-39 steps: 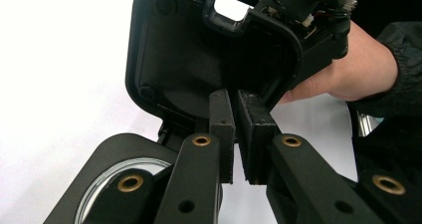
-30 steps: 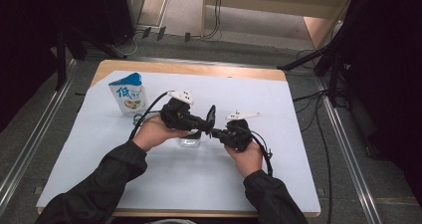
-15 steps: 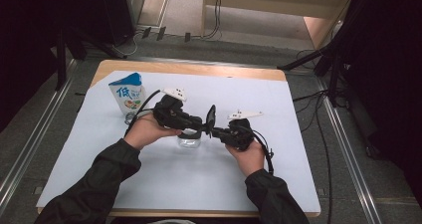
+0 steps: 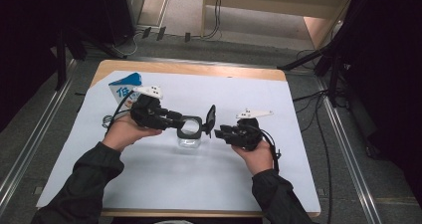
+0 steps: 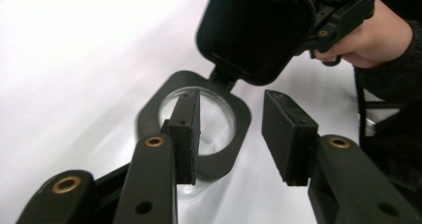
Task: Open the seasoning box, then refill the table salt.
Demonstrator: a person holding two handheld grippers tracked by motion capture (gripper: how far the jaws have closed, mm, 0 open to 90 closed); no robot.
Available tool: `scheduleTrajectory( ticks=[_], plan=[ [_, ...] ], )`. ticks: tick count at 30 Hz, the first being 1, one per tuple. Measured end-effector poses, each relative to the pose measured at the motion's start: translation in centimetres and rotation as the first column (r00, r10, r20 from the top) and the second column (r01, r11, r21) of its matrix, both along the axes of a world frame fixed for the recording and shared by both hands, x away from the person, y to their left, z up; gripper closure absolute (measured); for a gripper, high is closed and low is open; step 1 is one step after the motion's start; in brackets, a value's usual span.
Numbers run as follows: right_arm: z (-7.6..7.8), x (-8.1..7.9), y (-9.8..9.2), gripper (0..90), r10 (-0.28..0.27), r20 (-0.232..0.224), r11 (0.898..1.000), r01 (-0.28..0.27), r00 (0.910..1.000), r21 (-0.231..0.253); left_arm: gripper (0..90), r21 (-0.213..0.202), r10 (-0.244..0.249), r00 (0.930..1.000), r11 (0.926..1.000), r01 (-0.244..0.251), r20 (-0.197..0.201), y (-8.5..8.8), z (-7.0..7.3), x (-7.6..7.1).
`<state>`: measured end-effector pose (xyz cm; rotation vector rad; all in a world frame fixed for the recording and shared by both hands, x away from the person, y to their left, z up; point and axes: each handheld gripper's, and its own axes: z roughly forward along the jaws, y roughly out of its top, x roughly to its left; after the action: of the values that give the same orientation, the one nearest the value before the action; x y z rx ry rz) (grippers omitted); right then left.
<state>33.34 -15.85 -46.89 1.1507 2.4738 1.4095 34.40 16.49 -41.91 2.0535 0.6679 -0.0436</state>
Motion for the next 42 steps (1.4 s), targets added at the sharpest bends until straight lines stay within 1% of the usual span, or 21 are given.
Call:
scheduleTrajectory(
  ticks=[3,5,6,8,9,11,14,15,17,19,20,22,24,25,28,31,32,36,39,41,42],
  plan=[
    [0.1,0.1,-0.2,63.7,0.001,0.006,1.0,-0.001,1.0,0.002,58.1,0.018,0.043,0.9991,0.9989,-0.043,-0.001,1.1,0.1,-0.2],
    [0.1,0.2,-0.3,62.8,0.0,0.006,1.0,0.0,1.0,0.001,54.1,0.018,0.059,0.9978,0.9981,-0.058,-0.031,1.9,0.0,-0.2],
    [0.1,0.2,-0.3,62.2,0.001,0.007,1.0,-0.001,1.0,0.0,53.0,0.015,0.063,0.9973,0.9979,-0.063,-0.038,2.2,0.0,-0.2],
    [0.1,0.2,-0.2,61.7,0.006,0.014,1.0,-0.006,0.9999,-0.006,53.0,0.011,0.085,0.996,0.9963,-0.085,-0.026,2.9,-0.1,-0.3],
    [0.0,0.2,-0.2,61.3,0.012,0.017,1.0,-0.012,0.9998,-0.007,55.1,-0.005,0.088,0.9957,0.9961,-0.088,-0.031,3.2,-0.1,-0.4],
    [0.0,0.2,-0.2,60.5,0.022,0.012,1.0,-0.022,0.9997,-0.016,55.4,-0.033,0.092,0.9947,0.9951,-0.093,-0.046,4.0,-0.1,-0.3],
    [-0.1,0.3,-0.2,60.2,0.033,0.015,0.999,-0.033,0.9993,-0.02,50.7,-0.042,0.118,0.9926,0.992,-0.119,-0.031,5.1,-0.1,-0.5],
    [-0.2,0.4,-0.2,60.2,0.038,0.005,0.999,-0.038,0.9993,-0.022,50.1,-0.042,0.117,0.9924,0.9921,-0.119,-0.036,5.4,-0.1,-0.6],
    [-0.2,0.6,-0.1,59.7,0.04,-0.001,0.999,-0.04,0.9992,-0.02,46.9,-0.026,0.13,0.9911,0.9911,-0.13,-0.029,5.9,-0.1,-0.8],
    [-0.3,0.8,0.0,58.4,0.044,-0.002,0.999,-0.044,0.999,-0.03,45.4,-0.005,0.153,0.9876,0.9882,-0.153,-0.034,6.3,-0.2,-1.0],
    [-0.4,0.9,0.1,58.4,0.047,0.0,0.998,-0.047,0.9989,-0.031,45.0,0.004,0.16,0.9868,0.9871,-0.16,-0.025,6.6,-0.2,-1.1],
    [-0.4,1.1,0.2,58.4,0.05,-0.001,0.998,-0.05,0.9987,-0.037,43.1,0.003,0.156,0.9872,0.9877,-0.156,-0.031,7.0,-0.2,-1.1],
    [-0.4,1.2,0.2,58.3,0.054,0.006,0.998,-0.054,0.9985,-0.038,41.2,0.009,0.171,0.9846,0.9853,-0.171,-0.038,7.4,-0.3,-1.1],
    [-0.4,1.3,0.2,58.4,0.056,0.007,0.998,-0.055,0.9984,-0.041,41.1,0.004,0.178,0.9832,0.984,-0.178,-0.039,7.6,-0.4,-1.2],
    [-0.2,1.4,0.2,58.2,0.053,0.01,0.998,-0.052,0.9986,-0.04,41.1,0.019,0.187,0.9817,0.9823,-0.187,-0.036,8.2,-0.5,-1.2],
    [-0.1,1.7,0.2,58.1,0.048,0.013,0.998,-0.047,0.9988,-0.039,40.7,0.041,0.203,0.9785,0.9786,-0.202,-0.035,8.9,-0.7,-1.2],
    [-0.1,1.8,0.2,58.1,0.045,0.012,0.998,-0.044,0.9989,-0.039,40.7,0.049,0.213,0.9766,0.9763,-0.211,-0.033,9.1,-0.8,-1.2],
    [-0.1,2.1,0.2,58.0,0.044,0.011,0.998,-0.043,0.999,-0.039,40.6,0.062,0.234,0.9717,0.9707,-0.232,-0.031,10.0,-1.1,-1.2],
    [-0.1,2.3,0.4,58.0,0.046,0.013,0.998,-0.045,0.9989,-0.039,40.8,0.08,0.251,0.9676,0.9655,-0.248,-0.029,10.7,-1.3,-1.2],
    [-0.1,2.4,0.4,58.1,0.05,0.013,0.998,-0.05,0.9987,-0.039,41.0,0.078,0.268,0.963,0.9609,-0.266,-0.025,11.1,-1.4,-1.1],
    [-0.1,2.5,0.5,58.1,0.051,0.013,0.998,-0.05,0.9986,-0.038,41.1,0.074,0.273,0.9617,0.96,-0.27,-0.027,11.4,-1.4,-1.1]
  ],
)
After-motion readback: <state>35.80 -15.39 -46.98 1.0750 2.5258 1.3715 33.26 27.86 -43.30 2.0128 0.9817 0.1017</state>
